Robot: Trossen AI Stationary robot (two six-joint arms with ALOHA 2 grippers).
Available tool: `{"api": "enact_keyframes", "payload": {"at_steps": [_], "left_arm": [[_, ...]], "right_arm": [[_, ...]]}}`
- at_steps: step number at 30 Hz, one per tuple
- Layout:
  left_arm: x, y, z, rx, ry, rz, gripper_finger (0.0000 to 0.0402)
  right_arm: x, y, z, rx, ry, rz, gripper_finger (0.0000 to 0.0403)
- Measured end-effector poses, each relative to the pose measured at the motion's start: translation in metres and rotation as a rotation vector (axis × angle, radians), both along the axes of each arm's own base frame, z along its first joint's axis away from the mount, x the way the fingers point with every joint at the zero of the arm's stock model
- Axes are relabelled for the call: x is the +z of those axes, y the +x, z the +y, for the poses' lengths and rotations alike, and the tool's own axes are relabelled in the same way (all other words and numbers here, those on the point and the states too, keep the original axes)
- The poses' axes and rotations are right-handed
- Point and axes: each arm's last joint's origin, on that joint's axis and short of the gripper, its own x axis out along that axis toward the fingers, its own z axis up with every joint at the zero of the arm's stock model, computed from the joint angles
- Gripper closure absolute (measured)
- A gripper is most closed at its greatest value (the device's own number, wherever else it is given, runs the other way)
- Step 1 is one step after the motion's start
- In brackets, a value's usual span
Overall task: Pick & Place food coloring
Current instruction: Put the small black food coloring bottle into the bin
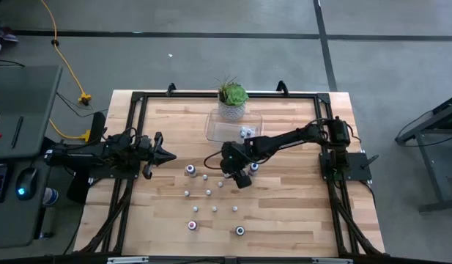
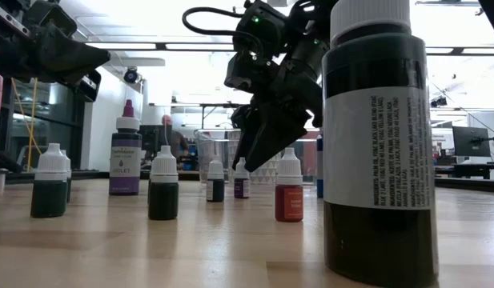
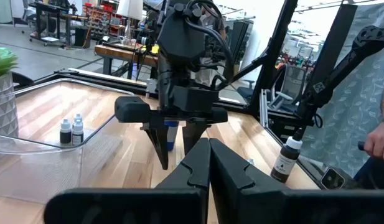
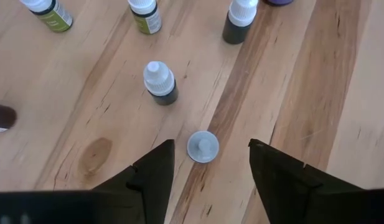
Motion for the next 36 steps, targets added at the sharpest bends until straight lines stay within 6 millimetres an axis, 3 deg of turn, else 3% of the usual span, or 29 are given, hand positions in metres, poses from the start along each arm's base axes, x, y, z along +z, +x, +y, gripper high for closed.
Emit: {"api": "enact_keyframes", "payload": {"at_steps": [13,23,36], "left_arm": [[0.000,0.000,0.000,0.000,0.000,0.000,0.0401],[0.000,0.000,0.000,0.000,0.000,0.000,0.0401],[0.000,0.000,0.000,0.000,0.000,0.000,0.0401]], "right_arm": [[0.000,0.000,0.010,0.026,0.002,-0.006,0.0269],[-0.002,-0.001,0.009,-0.003,-0.036,0.007,0.0296],[-0.002,0.000,0.011,-0.045,-0.016,0.013,0.0363]]}}
